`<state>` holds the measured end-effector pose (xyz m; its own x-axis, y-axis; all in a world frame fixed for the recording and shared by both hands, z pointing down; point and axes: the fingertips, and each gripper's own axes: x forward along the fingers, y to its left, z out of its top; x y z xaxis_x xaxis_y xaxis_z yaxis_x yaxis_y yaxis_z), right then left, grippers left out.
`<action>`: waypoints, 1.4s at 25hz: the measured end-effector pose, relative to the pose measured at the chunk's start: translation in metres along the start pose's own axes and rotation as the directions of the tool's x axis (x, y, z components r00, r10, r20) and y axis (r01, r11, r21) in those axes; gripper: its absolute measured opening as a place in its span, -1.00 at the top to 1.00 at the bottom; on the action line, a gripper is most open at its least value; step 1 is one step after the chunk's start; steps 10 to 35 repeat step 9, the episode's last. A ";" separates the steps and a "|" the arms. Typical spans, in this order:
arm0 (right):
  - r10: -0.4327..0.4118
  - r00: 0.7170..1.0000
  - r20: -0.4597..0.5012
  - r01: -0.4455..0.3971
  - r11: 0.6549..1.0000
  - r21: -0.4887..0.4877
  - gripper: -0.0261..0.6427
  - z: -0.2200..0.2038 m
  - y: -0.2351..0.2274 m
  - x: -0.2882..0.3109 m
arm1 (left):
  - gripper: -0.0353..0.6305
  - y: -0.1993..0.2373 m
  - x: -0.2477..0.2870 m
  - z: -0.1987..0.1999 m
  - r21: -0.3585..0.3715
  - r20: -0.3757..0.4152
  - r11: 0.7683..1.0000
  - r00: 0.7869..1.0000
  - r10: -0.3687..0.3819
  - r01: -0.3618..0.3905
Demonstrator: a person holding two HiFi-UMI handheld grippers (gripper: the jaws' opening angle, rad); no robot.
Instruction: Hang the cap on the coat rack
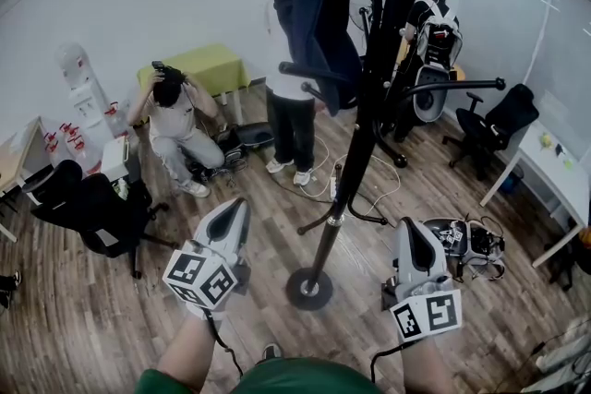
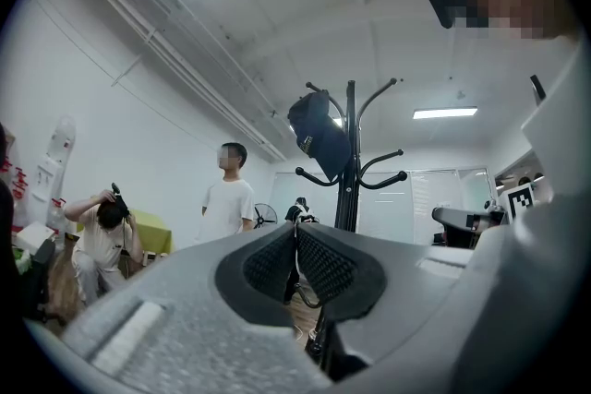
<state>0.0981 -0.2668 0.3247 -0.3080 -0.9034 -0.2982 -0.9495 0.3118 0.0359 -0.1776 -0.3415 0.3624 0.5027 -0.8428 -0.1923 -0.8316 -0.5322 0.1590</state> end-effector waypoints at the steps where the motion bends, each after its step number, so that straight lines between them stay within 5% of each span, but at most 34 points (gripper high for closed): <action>1: 0.000 1.000 0.000 0.000 1.000 0.000 0.91 0.000 0.000 0.000 | 0.85 0.000 0.000 0.001 0.000 0.001 1.000 1.000 -0.001 0.001; 35: -0.003 1.000 0.003 0.003 1.000 0.015 0.91 0.000 -0.004 0.006 | 0.85 0.008 0.008 -0.003 -0.002 -0.004 1.000 1.000 0.007 -0.007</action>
